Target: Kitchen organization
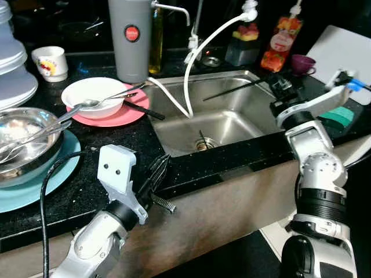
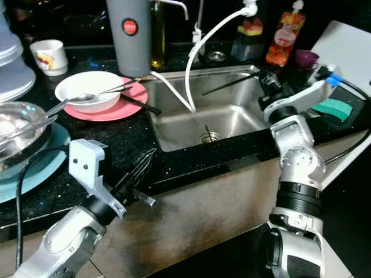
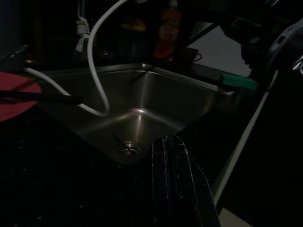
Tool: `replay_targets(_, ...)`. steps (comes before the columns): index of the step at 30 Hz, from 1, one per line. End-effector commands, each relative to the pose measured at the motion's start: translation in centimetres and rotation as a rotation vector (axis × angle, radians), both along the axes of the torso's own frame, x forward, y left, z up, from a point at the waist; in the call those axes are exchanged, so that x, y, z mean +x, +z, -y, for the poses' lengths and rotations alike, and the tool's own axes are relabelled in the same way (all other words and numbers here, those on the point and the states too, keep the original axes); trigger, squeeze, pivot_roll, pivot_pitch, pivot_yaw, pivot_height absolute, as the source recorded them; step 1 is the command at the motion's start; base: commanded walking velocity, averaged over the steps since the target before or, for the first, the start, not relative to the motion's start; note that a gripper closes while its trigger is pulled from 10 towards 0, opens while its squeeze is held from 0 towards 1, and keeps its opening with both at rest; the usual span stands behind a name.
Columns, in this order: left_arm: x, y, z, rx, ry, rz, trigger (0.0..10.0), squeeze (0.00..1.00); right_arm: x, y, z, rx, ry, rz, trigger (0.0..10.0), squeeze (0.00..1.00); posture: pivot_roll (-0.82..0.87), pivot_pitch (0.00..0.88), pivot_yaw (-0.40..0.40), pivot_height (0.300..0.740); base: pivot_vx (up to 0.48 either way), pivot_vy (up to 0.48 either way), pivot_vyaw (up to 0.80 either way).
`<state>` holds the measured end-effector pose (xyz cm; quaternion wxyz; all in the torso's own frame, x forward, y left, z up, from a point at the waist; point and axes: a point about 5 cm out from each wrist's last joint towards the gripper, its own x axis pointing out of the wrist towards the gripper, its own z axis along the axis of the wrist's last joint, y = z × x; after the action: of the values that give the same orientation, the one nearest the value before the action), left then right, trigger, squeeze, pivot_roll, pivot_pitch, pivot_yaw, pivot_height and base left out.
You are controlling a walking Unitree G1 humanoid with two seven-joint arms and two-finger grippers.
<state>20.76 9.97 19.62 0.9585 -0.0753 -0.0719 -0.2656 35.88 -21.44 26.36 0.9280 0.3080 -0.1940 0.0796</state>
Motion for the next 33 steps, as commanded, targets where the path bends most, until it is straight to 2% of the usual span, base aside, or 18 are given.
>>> replay_targets(1, 0.1, -0.3, 0.1, -0.005, -0.01, -0.014, 10.0, 0.0, 0.3, -0.2, -0.3, -0.156, -0.07, -0.007, 10.0, 0.0, 0.16, 0.0, -0.065, 0.74, 0.0, 0.0, 0.0)
replay_targets(2, 0.1, -0.3, 0.1, -0.004, -0.01, -0.014, 10.0, 0.0, 0.4, -0.3, -0.6, -0.217, -0.079, -0.008, 10.0, 0.0, 0.16, 0.0, -0.065, 0.74, 0.0, 0.0, 0.0)
replay_targets(3, 0.1, -0.3, 0.1, -0.004, -0.01, -0.014, 10.0, 0.0, 0.4, -0.3, -0.6, -0.217, -0.079, -0.008, 10.0, 0.0, 0.16, 0.0, -0.065, 0.74, 0.0, 0.0, 0.0)
replay_targets(4, 0.1, -0.3, 0.1, -0.004, -0.009, -0.014, 10.0, 0.0, 0.5, -0.6, -1.7, -0.369, -0.091, -0.003, 10.0, 0.0, 0.16, 0.0, -0.066, 0.74, 0.0, 0.0, 0.0)
replay_targets(7, 0.1, -0.3, 0.1, -0.004, -0.008, -0.014, 10.0, 0.0, 0.6, -0.9, -2.3, -0.515, -0.136, -0.009, 10.0, 0.04, 0.16, 0.0, -0.066, 0.74, 0.0, 0.0, 0.0)
replay_targets(8, 0.1, -0.3, 0.1, -0.004, -0.007, -0.015, 10.0, 0.0, 0.6, -0.9, -2.8, -0.613, -0.161, 0.003, 10.0, 0.79, 0.16, 0.0, -0.07, 0.74, 0.0, 0.0, 0.0)
replay_targets(9, 0.1, -0.3, 0.1, -0.004, -0.007, -0.015, 10.0, 0.0, 0.6, -1.0, -3.2, -0.733, -0.194, 0.012, 10.0, 1.0, 0.16, 0.0, -0.07, 0.74, 0.0, 0.0, 0.0)
replay_targets(10, 0.0, -0.3, 0.1, -0.004, -0.006, -0.016, 10.0, 0.0, 0.6, -1.3, -3.8, -0.849, -0.221, 0.033, 10.0, 1.0, 0.16, 0.0, -0.069, 0.74, 0.0, 0.0, 0.0)
replay_targets(12, 0.0, -0.3, 0.1, -0.005, -0.006, -0.016, 10.0, 0.0, 0.5, -1.4, -4.1, -0.858, -0.219, 0.041, 10.0, 1.0, 0.16, 0.0, -0.069, 0.74, 0.0, 0.0, 0.0)
replay_targets(14, 0.0, -0.3, 0.1, -0.005, -0.007, -0.017, 10.0, 0.0, 0.5, -1.3, -4.4, -0.796, -0.183, 0.042, 10.0, 1.0, 0.16, 0.0, -0.069, 0.74, 0.0, 0.0, 0.0)
replay_targets(15, 0.0, -0.3, 0.1, -0.006, -0.007, -0.018, 10.0, 0.0, 0.5, -1.3, -4.8, -0.78, -0.163, 0.054, 10.0, 0.8, 0.16, 0.0, -0.07, 0.74, 0.0, 0.0, 0.0)
replay_targets(16, 0.0, -0.3, 0.2, -0.006, -0.007, -0.018, 10.0, 0.0, 0.4, -1.2, -5.1, -0.779, -0.152, 0.063, 10.0, 0.1, 0.16, 0.0, -0.069, 0.74, 0.0, 0.0, 0.0)
replay_targets(17, 0.0, -0.3, 0.2, -0.006, -0.007, -0.018, 10.0, 0.0, 0.4, -1.1, -5.3, -0.76, -0.132, 0.069, 10.0, 0.0, 0.16, 0.0, -0.069, 0.74, 0.0, 0.0, 0.0)
replay_targets(19, 0.0, -0.3, 0.2, -0.006, -0.008, -0.018, 10.0, 0.0, 0.4, -1.0, -5.5, -0.725, -0.106, 0.072, 10.0, 0.0, 0.16, 0.0, -0.07, 0.74, 0.0, 0.0, 0.0)
replay_targets(22, 0.0, -0.3, 0.2, -0.008, -0.007, -0.017, 10.0, 0.0, 0.3, -0.5, -5.9, -0.581, -0.023, 0.077, 10.0, 0.0, 0.16, 0.0, -0.072, 0.74, 0.0, 0.0, 0.0)
replay_targets(25, -0.1, -0.4, 0.3, -0.008, 0.001, -0.021, 10.0, 0.0, -0.3, 0.3, -7.1, -0.456, 0.134, 0.133, 10.0, 0.0, 0.16, 0.0, -0.076, 0.74, 0.0, 0.0, 0.26)
replay_targets(30, -0.5, -1.0, 0.4, -0.003, 0.011, -0.041, 10.0, 0.0, -1.1, 0.9, -8.4, -0.359, 0.276, 0.195, 10.0, 0.0, 0.17, 0.0, -0.085, 0.74, 0.0, 0.0, 0.77)
replay_targets(33, -0.7, -1.3, 0.4, 0.005, 0.012, -0.055, 10.0, 0.0, -1.1, 0.9, -8.7, -0.347, 0.305, 0.199, 10.0, 0.0, 0.17, 0.0, -0.088, 0.74, 0.0, 0.0, 0.77)
